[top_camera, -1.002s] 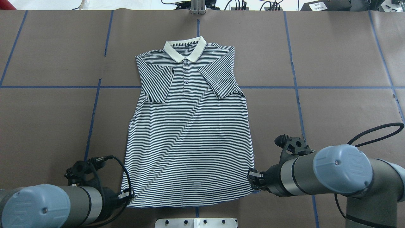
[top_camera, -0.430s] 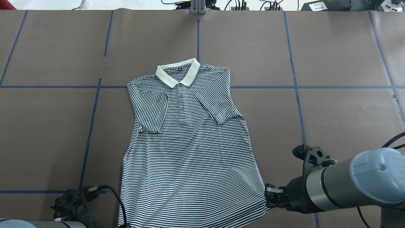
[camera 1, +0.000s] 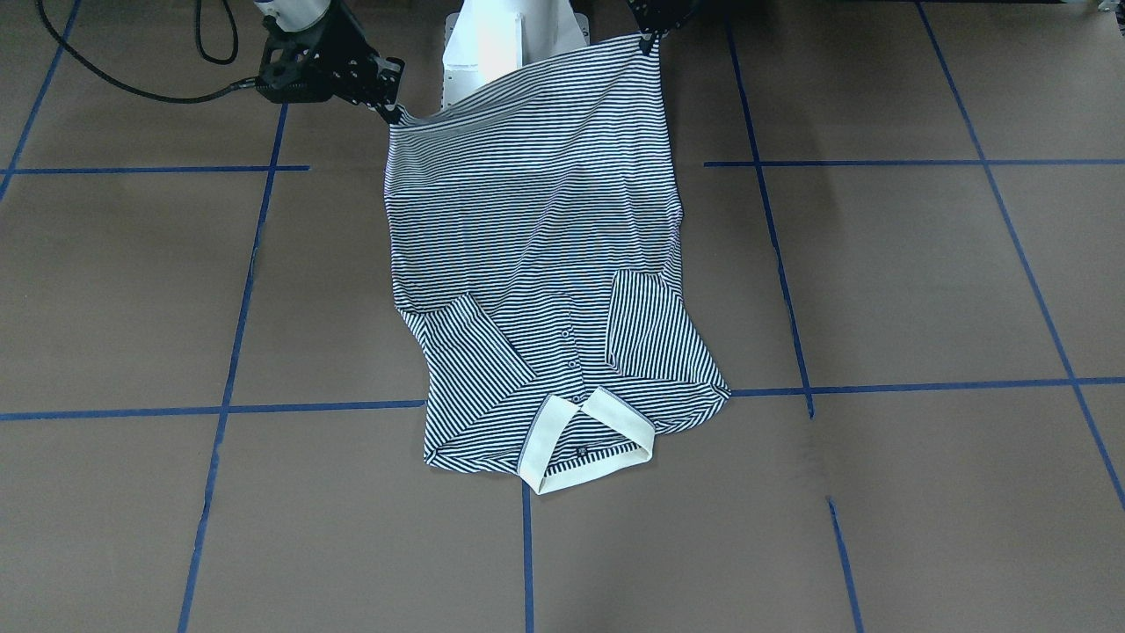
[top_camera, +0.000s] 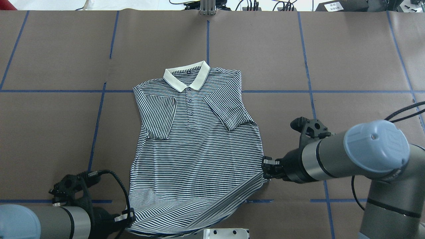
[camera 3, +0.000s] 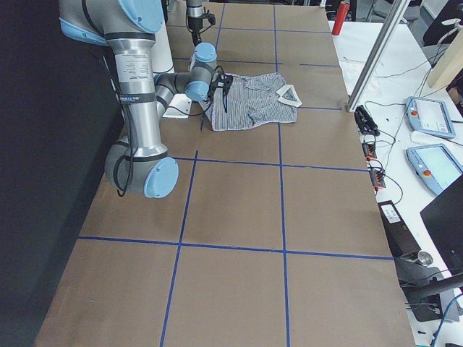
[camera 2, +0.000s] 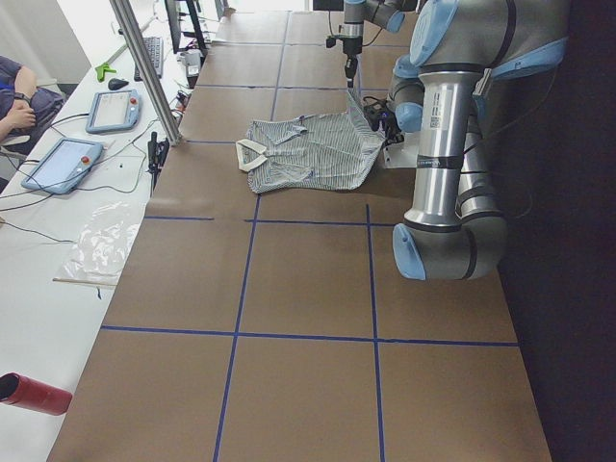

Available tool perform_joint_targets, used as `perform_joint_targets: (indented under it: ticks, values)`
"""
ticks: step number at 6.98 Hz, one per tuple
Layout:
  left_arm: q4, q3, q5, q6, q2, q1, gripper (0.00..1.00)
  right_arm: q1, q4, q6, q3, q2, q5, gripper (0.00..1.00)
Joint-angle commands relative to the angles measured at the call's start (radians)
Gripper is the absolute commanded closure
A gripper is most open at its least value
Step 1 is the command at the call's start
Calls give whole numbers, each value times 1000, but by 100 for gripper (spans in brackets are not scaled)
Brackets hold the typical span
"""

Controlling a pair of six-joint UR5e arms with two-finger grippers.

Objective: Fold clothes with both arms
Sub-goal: 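Lift the hem with both grippers and fold it toward the collar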

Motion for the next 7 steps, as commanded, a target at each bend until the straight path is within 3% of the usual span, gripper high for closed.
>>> perform_joint_targets:
  ticks: [1, 3, 5, 7]
  values:
    - [1, 77, -4, 165, -70, -206, 100, 155, 6, -166, -173, 176, -20, 100]
    - [-12, 284, -5, 236, -182, -349, 100, 261, 6, -308, -327, 233, -23, 100]
    - [-123, 433, -36, 261, -204, -458, 100, 295, 30, -313, -576, 410, -58, 100]
    - [-293, 615, -48, 262, -241, -512, 100, 311, 295, -310, -807, 462, -66, 100]
